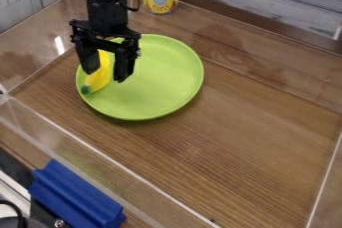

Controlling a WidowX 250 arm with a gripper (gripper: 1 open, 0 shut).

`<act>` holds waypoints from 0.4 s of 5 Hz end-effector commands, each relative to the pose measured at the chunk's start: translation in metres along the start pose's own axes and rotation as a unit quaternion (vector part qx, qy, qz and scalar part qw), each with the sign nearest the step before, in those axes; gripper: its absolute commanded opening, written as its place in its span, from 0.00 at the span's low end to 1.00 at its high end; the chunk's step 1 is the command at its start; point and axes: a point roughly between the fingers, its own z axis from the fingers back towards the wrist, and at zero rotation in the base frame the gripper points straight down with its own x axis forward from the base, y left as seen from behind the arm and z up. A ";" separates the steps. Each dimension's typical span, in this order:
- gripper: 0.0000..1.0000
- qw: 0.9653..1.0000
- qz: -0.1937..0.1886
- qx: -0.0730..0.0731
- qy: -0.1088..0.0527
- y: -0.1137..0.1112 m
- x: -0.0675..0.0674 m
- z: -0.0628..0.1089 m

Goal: Remove the banana from inside the green plate and put it on the table

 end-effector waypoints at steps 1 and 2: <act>1.00 1.000 0.003 0.006 -0.022 0.008 0.005 0.013; 1.00 1.000 0.004 0.005 -0.021 0.011 0.005 0.013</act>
